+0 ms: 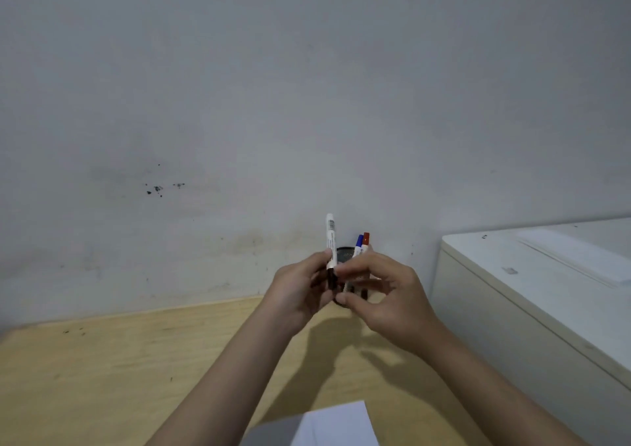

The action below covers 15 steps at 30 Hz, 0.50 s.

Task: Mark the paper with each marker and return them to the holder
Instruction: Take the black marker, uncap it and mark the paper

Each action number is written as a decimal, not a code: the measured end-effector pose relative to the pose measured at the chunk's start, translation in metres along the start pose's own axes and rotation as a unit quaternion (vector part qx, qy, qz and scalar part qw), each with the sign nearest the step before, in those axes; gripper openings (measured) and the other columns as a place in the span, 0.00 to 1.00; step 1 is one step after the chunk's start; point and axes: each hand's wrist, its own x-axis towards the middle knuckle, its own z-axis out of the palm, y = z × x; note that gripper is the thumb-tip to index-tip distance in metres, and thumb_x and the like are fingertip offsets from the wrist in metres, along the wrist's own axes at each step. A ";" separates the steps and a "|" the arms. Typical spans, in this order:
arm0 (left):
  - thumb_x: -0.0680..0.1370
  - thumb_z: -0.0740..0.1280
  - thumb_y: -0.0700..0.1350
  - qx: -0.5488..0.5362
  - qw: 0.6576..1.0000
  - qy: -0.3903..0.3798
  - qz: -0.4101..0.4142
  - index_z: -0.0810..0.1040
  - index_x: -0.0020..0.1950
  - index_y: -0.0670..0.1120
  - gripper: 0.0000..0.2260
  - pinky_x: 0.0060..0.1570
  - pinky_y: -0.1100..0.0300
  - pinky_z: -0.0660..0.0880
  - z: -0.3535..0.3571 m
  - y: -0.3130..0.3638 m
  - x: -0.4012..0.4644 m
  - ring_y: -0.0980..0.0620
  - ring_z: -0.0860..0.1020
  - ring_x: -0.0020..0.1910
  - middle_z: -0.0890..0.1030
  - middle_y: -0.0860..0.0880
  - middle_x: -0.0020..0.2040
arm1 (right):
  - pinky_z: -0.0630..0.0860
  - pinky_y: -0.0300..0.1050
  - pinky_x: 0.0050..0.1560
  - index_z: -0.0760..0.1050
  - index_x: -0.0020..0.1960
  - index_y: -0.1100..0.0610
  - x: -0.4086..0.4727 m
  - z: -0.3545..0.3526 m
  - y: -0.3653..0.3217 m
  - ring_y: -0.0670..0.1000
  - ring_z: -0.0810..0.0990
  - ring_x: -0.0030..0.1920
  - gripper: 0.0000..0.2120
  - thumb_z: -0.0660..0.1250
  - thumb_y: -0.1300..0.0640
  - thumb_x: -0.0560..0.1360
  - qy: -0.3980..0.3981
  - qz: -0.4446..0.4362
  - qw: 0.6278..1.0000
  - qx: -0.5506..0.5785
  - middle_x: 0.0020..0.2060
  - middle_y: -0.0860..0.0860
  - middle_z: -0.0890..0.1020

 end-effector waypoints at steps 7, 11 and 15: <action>0.75 0.68 0.42 0.151 0.979 -0.004 0.138 0.81 0.42 0.37 0.08 0.34 0.60 0.73 -0.027 -0.004 -0.067 0.49 0.74 0.34 0.80 0.46 0.35 | 0.76 0.44 0.38 0.80 0.47 0.55 -0.008 0.021 -0.022 0.46 0.75 0.32 0.07 0.74 0.57 0.69 0.130 0.147 0.979 0.058 0.32 0.49 0.76; 0.74 0.69 0.41 0.203 0.962 -0.004 0.185 0.81 0.42 0.36 0.08 0.28 0.64 0.68 -0.037 -0.010 -0.094 0.50 0.71 0.31 0.77 0.44 0.33 | 0.69 0.48 0.36 0.77 0.37 0.56 -0.009 0.038 -0.036 0.52 0.69 0.32 0.07 0.71 0.55 0.72 0.056 0.205 0.974 0.074 0.28 0.51 0.69; 0.73 0.70 0.42 0.254 0.952 -0.001 0.172 0.82 0.44 0.41 0.04 0.33 0.64 0.71 -0.059 -0.012 -0.111 0.53 0.76 0.35 0.81 0.47 0.35 | 0.73 0.52 0.36 0.78 0.37 0.58 -0.015 0.050 -0.050 0.54 0.72 0.33 0.07 0.70 0.55 0.72 0.078 0.180 0.976 0.091 0.31 0.57 0.74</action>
